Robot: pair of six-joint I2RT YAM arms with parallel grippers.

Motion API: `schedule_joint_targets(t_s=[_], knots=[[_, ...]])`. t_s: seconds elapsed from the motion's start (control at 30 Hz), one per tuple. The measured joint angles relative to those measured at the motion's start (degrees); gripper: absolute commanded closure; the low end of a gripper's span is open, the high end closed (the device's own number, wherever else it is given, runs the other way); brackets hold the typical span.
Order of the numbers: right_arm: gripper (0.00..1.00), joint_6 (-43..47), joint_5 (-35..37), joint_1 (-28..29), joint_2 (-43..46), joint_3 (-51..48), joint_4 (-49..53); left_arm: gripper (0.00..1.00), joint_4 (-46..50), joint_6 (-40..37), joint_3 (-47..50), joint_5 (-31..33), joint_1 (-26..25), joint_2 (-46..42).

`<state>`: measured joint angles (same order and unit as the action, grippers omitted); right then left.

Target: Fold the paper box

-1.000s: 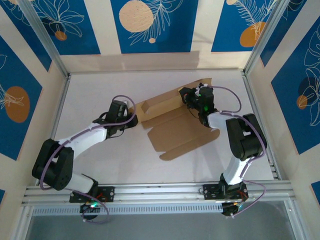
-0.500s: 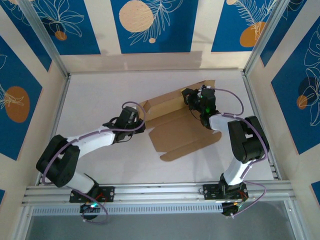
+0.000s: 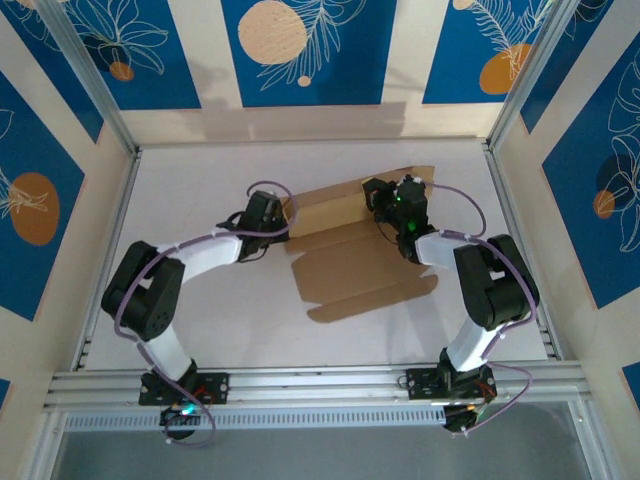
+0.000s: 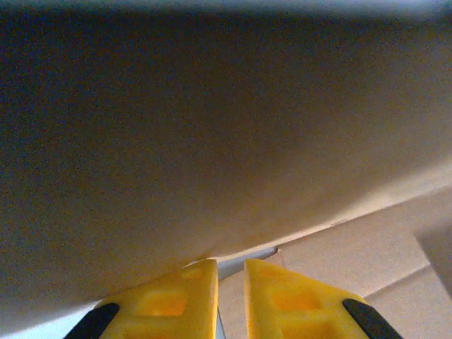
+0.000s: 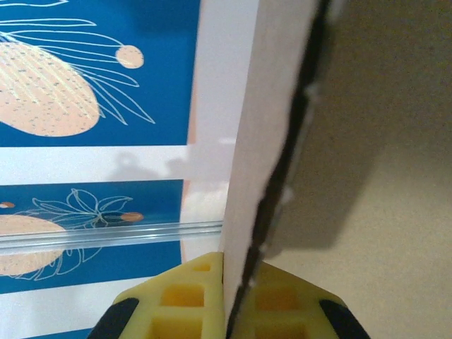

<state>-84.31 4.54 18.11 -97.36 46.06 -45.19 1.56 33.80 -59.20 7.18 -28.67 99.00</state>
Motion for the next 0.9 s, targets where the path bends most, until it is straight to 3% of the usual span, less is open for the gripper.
schedule_joint_targets(t_s=[0.13,0.27,0.5,0.6,0.9], knots=[[1.00,-0.20,3.23,1.90,-0.11,0.11,-3.15,0.82,0.70,-2.10,-5.55,-1.29,3.63,2.95],[1.00,-0.79,6.08,3.41,-1.27,0.22,-6.10,0.74,0.85,-3.43,-9.35,-3.37,6.54,4.09],[1.00,-2.82,9.64,4.83,-3.63,1.25,-5.05,0.68,-2.93,1.29,-2.99,-7.63,8.98,2.08],[1.00,-4.35,10.47,5.44,-3.56,3.72,0.26,0.67,-4.39,3.41,1.55,-8.31,9.90,0.20],[1.00,-11.89,14.19,6.67,3.13,16.13,32.81,0.69,-7.19,4.87,5.62,-8.20,10.97,-6.43]])
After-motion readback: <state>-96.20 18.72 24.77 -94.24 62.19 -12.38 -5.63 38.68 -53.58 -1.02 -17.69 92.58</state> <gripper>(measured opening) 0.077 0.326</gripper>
